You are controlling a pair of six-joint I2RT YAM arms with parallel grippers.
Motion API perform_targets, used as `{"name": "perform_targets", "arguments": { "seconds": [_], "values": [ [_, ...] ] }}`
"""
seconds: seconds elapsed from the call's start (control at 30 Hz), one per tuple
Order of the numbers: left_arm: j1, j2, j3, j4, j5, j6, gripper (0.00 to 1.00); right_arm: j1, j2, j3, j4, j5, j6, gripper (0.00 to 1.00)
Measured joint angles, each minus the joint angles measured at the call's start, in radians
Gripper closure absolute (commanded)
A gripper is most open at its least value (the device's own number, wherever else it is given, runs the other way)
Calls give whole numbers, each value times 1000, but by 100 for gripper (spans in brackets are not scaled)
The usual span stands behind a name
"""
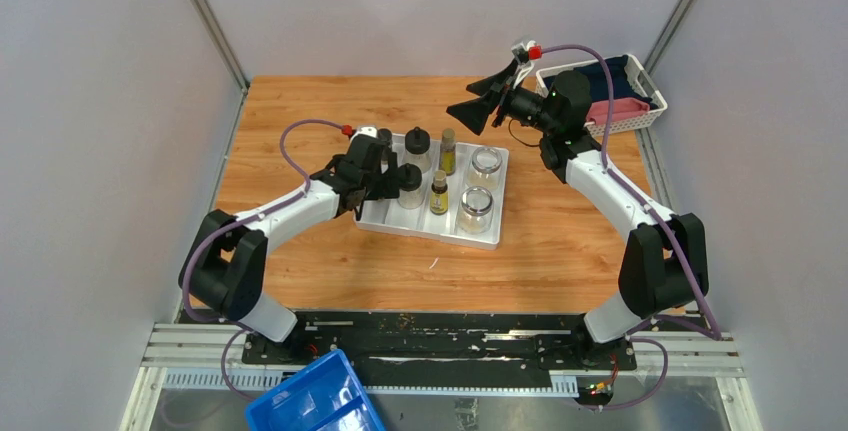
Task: Organize the condiment bottles
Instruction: Place the bottle in the storage box, then reset both arms
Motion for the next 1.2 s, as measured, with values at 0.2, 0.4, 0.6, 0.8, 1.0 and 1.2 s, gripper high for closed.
{"name": "perform_targets", "arguments": {
  "seconds": [0.2,0.4,0.6,0.8,1.0,1.2],
  "values": [
    [-11,-78,10,-56,-29,2,4,-11,-2,3,-72,56,-55,0],
    [-23,-385,7,18,-141,73,7,-48,-9,6,-306,358,-176,0],
    [-23,-528,-42,315,-285,262,8,-52,-38,-73,-406,692,-211,0],
    [30,-398,-135,566,-302,447,7,-52,-69,-145,-458,928,-242,0],
    [177,-272,-178,644,-208,483,7,-52,-95,-147,-469,1093,-256,0],
    [240,-229,-178,737,-119,490,7,-52,-97,-169,-435,1150,-282,0]
  ]
}}
